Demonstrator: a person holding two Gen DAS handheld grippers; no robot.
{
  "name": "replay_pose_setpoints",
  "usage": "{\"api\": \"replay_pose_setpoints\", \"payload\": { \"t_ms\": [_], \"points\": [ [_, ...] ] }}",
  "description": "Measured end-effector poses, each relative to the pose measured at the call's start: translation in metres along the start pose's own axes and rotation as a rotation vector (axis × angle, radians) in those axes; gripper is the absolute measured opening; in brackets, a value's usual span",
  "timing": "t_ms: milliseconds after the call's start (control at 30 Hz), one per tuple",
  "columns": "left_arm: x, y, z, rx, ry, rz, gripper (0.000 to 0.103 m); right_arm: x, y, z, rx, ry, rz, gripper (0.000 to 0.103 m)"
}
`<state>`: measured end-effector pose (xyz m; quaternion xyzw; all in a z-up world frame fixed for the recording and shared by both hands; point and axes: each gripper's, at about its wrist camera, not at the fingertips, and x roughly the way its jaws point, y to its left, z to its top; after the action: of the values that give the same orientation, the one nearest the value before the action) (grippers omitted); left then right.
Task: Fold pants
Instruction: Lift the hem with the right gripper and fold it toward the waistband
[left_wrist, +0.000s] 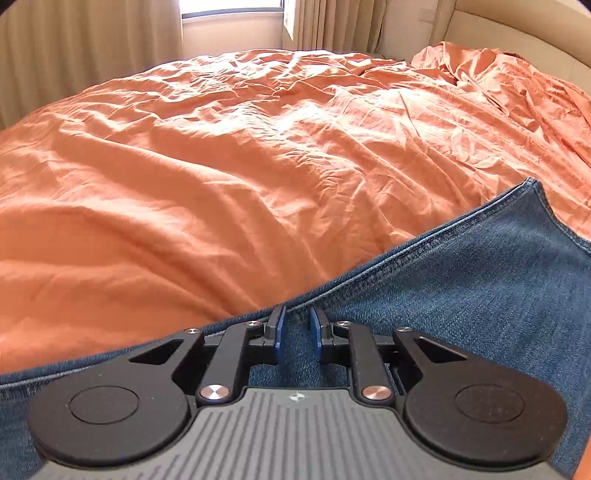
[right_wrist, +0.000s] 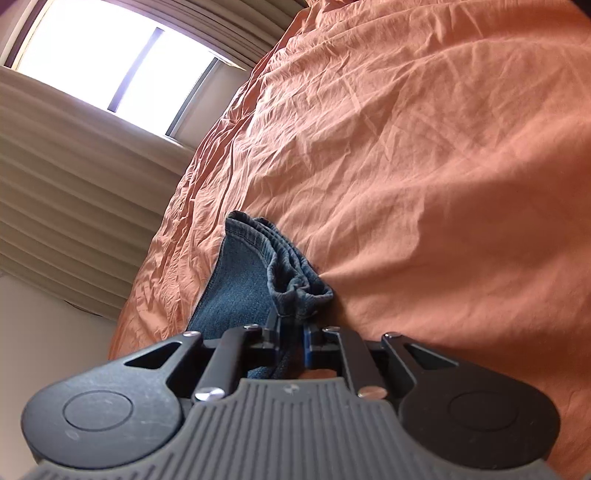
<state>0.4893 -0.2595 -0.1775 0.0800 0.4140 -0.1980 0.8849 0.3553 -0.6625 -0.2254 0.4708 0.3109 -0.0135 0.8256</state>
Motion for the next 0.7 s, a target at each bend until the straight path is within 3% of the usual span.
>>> {"api": "replay_pose_setpoints", "payload": {
  "t_ms": [133, 267, 367, 500, 700],
  "points": [
    [0.004, -0.008, 0.002, 0.037, 0.005, 0.030, 0.020, 0.005, 0.001, 0.001, 0.005, 0.004, -0.020, 0.006],
    [-0.016, -0.025, -0.003, 0.115, -0.028, 0.071, 0.019, 0.004, 0.004, 0.002, -0.001, 0.009, -0.047, 0.006],
    [-0.031, -0.039, -0.017, 0.158, 0.002, 0.070, 0.018, 0.004, 0.013, 0.003, -0.022, 0.009, -0.072, 0.006],
    [-0.056, -0.063, -0.043, 0.202, 0.034, 0.068, 0.007, 0.002, 0.025, 0.004, -0.049, -0.006, -0.087, 0.006],
    [-0.093, -0.097, -0.083, 0.240, 0.055, 0.062, 0.001, -0.010, 0.049, 0.006, -0.108, -0.025, -0.118, 0.005]
  ]
}}
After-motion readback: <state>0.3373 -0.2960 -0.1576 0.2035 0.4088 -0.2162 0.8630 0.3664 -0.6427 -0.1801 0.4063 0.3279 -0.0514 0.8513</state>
